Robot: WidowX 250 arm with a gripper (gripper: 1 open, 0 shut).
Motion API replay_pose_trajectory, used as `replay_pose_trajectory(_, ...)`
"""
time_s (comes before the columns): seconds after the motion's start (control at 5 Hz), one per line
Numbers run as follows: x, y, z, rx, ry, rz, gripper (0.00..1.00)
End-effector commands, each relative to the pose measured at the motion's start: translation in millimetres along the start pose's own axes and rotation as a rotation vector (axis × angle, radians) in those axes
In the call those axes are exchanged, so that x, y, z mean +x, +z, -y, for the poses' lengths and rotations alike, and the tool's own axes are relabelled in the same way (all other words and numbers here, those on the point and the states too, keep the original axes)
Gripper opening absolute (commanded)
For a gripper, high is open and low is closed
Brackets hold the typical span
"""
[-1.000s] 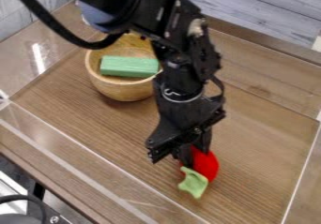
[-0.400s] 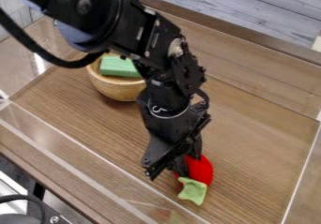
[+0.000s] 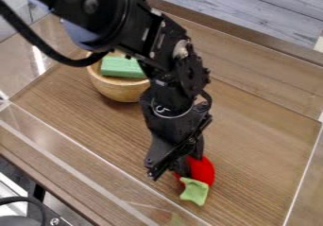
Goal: Move the red object to the left side of the table
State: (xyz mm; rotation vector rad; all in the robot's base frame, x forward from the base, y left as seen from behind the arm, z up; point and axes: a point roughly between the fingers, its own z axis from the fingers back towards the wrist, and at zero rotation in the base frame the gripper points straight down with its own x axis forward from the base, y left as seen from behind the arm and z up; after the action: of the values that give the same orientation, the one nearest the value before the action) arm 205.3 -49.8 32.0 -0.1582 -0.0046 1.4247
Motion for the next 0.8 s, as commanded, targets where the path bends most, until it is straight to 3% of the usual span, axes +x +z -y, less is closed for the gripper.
replay_pose_trajectory(0.0, 2.9, 3.0, 11.8, -0.032, 0.019, 0.019, 0.0)
replay_pose_trajectory(0.2, -1.0, -1.5, 12.3, -0.034, 0.063, 0.036, 0.0)
replay_pose_trajectory(0.6, -6.6, 22.7, 28.7, -0.054, 0.037, -0.022, 0.0)
